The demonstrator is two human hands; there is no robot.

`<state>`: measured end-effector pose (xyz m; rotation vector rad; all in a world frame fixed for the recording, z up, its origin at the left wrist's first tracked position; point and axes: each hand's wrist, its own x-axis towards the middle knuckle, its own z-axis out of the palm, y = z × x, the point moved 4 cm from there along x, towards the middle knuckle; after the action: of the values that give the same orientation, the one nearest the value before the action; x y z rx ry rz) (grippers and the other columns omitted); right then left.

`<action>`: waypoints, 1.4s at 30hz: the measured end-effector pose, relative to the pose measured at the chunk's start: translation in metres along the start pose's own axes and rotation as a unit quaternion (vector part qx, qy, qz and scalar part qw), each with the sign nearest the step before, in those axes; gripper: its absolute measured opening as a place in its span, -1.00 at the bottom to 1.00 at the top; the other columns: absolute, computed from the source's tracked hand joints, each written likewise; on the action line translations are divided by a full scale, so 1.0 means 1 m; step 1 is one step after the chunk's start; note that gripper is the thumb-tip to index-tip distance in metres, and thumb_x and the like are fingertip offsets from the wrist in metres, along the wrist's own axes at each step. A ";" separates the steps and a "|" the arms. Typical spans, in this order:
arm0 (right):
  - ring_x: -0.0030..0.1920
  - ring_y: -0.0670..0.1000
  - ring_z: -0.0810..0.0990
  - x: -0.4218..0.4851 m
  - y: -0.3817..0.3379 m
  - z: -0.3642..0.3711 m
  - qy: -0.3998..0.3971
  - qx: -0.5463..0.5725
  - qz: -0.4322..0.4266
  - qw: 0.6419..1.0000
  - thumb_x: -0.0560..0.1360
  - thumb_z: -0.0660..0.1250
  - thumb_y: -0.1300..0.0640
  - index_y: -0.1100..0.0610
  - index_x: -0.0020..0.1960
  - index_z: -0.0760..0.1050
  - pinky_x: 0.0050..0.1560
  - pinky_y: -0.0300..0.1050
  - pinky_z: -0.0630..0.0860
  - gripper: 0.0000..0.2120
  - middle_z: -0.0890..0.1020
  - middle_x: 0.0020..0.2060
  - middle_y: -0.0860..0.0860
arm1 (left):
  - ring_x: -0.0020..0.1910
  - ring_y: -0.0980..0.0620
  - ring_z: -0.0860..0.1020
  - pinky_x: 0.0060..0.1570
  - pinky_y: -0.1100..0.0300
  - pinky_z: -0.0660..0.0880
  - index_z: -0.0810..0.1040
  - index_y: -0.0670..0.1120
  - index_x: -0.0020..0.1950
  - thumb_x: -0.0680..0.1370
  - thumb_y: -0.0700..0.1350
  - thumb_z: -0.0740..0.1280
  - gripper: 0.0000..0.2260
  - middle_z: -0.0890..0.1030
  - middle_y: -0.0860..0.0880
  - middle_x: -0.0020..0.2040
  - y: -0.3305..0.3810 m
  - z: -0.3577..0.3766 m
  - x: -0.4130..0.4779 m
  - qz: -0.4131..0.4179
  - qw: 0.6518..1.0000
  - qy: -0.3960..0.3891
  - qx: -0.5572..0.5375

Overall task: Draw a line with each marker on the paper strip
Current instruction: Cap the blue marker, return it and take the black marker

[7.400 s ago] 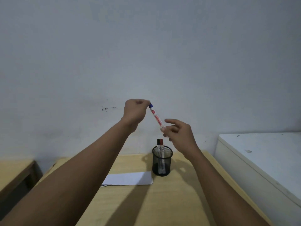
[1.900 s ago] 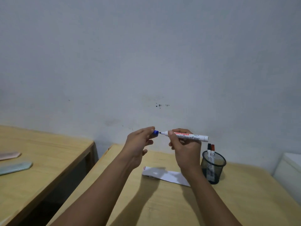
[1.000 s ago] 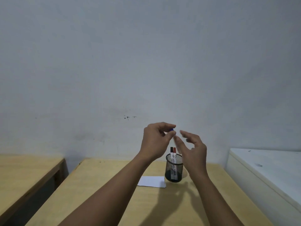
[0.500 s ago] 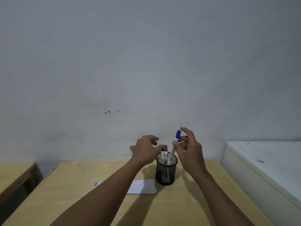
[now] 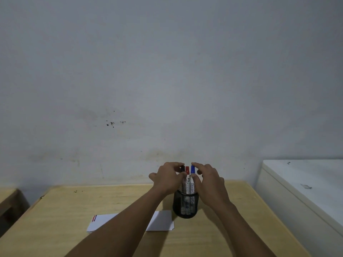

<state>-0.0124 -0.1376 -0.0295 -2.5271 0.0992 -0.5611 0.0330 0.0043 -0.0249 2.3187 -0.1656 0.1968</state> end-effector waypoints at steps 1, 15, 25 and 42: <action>0.27 0.01 0.49 0.001 0.000 -0.001 -0.008 -0.005 0.005 1.000 0.67 0.19 -0.01 -0.14 0.48 0.39 0.30 0.11 0.36 -0.62 0.55 0.22 -0.03 | 0.24 0.07 0.53 0.06 0.02 0.14 0.58 0.13 0.32 0.59 0.08 0.33 -0.69 0.68 0.15 0.18 0.001 -0.001 -0.001 -0.004 1.000 0.005 -0.010; -0.19 -0.09 0.67 -0.031 -0.073 -0.071 -0.094 0.265 -0.007 0.960 0.51 0.42 -0.15 0.04 0.25 0.61 -0.03 -0.12 0.61 -0.61 0.70 -0.13 -0.05 | -0.06 0.03 0.58 0.11 0.07 0.48 0.70 -0.10 -0.06 0.50 -0.06 0.50 -0.88 0.70 0.00 -0.16 0.048 -0.122 -0.041 -0.038 0.909 0.077 -0.407; -0.17 0.01 0.66 -0.074 -0.156 -0.108 -0.026 0.633 0.015 0.773 0.53 0.46 0.22 0.18 0.11 0.64 -0.08 -0.04 0.64 -0.83 0.70 -0.14 0.06 | 0.06 0.11 0.57 0.13 -0.01 0.31 0.67 -0.08 0.12 0.43 0.12 0.52 -0.63 0.75 0.14 -0.05 0.049 -0.178 -0.115 -0.139 0.870 -0.054 -0.469; -0.14 0.10 0.75 -0.113 -0.200 -0.107 0.056 0.515 -0.114 0.847 0.43 0.57 0.21 0.17 -0.07 0.71 -0.02 -0.01 0.69 -0.90 0.77 -0.19 0.05 | -0.27 0.14 0.48 -0.13 0.07 0.38 0.62 0.00 -0.19 0.42 0.14 0.53 -0.76 0.68 0.14 -0.29 0.031 -0.202 -0.153 -0.186 0.811 -0.049 -0.552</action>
<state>-0.1678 -0.0002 0.1152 -1.4494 -0.3753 -0.6253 -0.1403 0.1394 0.1052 1.1440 0.1160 -0.1924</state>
